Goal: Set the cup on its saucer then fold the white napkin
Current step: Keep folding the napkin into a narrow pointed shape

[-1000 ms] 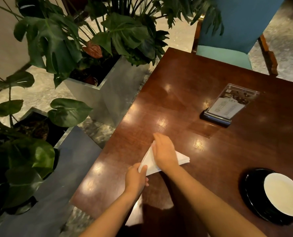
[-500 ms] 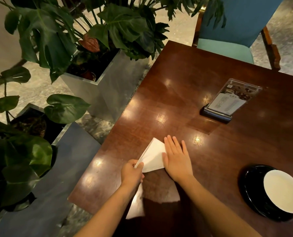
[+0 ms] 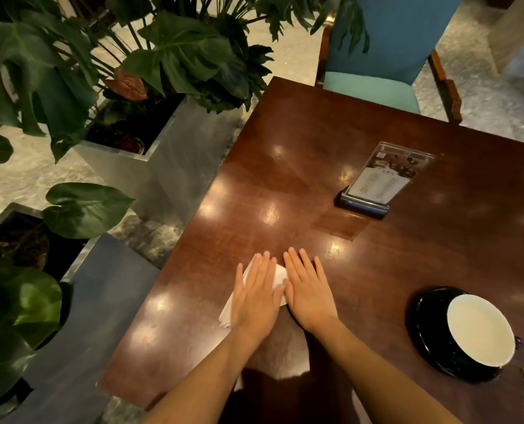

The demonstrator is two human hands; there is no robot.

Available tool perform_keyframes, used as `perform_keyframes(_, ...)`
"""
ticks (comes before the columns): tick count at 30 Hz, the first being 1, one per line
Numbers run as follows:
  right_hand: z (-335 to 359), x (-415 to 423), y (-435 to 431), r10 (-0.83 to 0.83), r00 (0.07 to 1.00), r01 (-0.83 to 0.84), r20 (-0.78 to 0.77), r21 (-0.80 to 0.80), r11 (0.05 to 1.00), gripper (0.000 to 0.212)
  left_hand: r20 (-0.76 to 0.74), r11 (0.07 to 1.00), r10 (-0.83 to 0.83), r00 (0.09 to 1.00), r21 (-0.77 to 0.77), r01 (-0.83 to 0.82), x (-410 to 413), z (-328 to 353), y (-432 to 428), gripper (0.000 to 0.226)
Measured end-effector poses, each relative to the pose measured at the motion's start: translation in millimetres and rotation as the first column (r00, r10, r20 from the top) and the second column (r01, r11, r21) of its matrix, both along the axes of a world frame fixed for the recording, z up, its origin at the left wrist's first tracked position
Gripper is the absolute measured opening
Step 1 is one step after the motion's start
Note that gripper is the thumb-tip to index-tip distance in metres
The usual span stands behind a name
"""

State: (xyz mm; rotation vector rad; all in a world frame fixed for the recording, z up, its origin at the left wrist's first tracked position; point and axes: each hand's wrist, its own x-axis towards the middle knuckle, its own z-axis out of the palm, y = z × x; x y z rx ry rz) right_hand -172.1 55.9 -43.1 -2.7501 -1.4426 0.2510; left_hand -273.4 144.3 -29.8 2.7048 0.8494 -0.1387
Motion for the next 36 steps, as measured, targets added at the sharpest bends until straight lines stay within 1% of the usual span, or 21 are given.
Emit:
perform_keyframes(4, -2, 2, 0, 0.005, 1.0, -0.005, -0.021, -0.016, 1.0, 0.053, 0.001, 1.0, -0.018, 1.0, 0.022, 0.018, -25, -9, 9, 0.061)
perform_keyframes(11, 1, 2, 0, 0.009, 0.998, -0.01, -0.06, -0.017, 1.0, 0.056, -0.073, 1.0, -0.016, 0.997, -0.01, 0.015, -51, -10, 19, 0.06)
perform_keyframes(14, 5, 4, 0, 0.021, 0.996, -0.021, -0.088, -0.001, 1.0, 0.067, -0.08, 0.999, -0.013, 0.997, -0.053, 0.009, -54, -7, 21, 0.06)
perform_keyframes(16, 8, 4, 1, 0.022, 0.993, -0.024, -0.116, -0.009, 1.0, 0.073, -0.052, 0.998, -0.015, 0.999, -0.067, 0.012, -51, -2, 23, 0.061)
perform_keyframes(18, 12, 4, 1, 0.006, 0.99, -0.008, -0.142, -0.013, 1.0, 0.074, -0.041, 0.988, 0.03, 0.999, -0.149, -0.035, -42, 9, 24, 0.056)
perform_keyframes(19, 12, 4, 2, -0.001, 0.989, -0.002, -0.149, -0.019, 1.0, 0.074, -0.014, 0.977, 0.078, 0.997, -0.196, -0.079, -36, 16, 24, 0.055)
perform_keyframes(21, 13, 4, 2, 0.0, 0.988, -0.006, -0.157, -0.035, 0.999, 0.075, 0.066, 0.93, 0.214, 0.975, -0.318, -0.183, -26, 26, 23, 0.059)
perform_keyframes(22, 14, 5, 2, 0.005, 0.987, -0.012, -0.161, -0.041, 0.999, 0.075, 0.059, 0.891, 0.287, 0.956, -0.383, -0.244, -21, 30, 25, 0.061)
perform_keyframes(24, 15, 6, 1, 0.011, 0.983, -0.019, -0.185, -0.043, 0.999, 0.075, -0.034, 0.781, 0.411, 0.911, -0.501, -0.371, -16, 33, 34, 0.062)
perform_keyframes(25, 16, 7, 1, 0.012, 0.979, -0.02, -0.205, -0.037, 0.999, 0.076, -0.1, 0.723, 0.432, 0.897, -0.556, -0.41, -14, 35, 40, 0.055)
perform_keyframes(27, 17, 9, 0, 0.017, 0.974, -0.024, -0.228, -0.028, 0.999, 0.076, -0.184, 0.628, 0.373, 0.909, -0.671, -0.393, -13, 38, 49, 0.029)
perform_keyframes(28, 18, 10, 0, 0.023, 0.973, -0.029, -0.231, -0.024, 0.999, 0.072, -0.191, 0.583, 0.341, 0.92, -0.725, -0.367, -14, 39, 51, 0.017)
perform_keyframes(29, 20, 10, 0, 0.026, 0.971, -0.03, -0.239, -0.015, 0.999, 0.067, -0.178, 0.551, 0.324, 0.929, -0.763, -0.338, -15, 41, 52, 0.011)
perform_keyframes(30, 23, 11, -1, 0.022, 0.966, -0.022, -0.257, 0.002, 1.0, 0.063, -0.142, 0.552, 0.317, 0.938, -0.777, -0.304, -17, 42, 52, 0.014)
perform_keyframes(31, 28, 12, -2, 0.011, 0.959, -0.002, -0.284, 0.031, 1.0, 0.056, -0.093, 0.575, 0.316, 0.944, -0.773, -0.268, -17, 42, 51, 0.019)
perform_keyframes(34, 45, 20, -13, -0.036, 0.931, 0.092, -0.362, 0.14, 0.986, 0.037, 0.07, 0.715, 0.239, 0.969, -0.688, -0.127, -13, 47, 42, 0.034)
perform_keyframes(36, 56, 28, -26, -0.067, 0.934, 0.129, -0.351, 0.156, 0.979, 0.028, 0.164, 0.78, 0.189, 0.968, -0.623, -0.047, -8, 52, 29, 0.037)
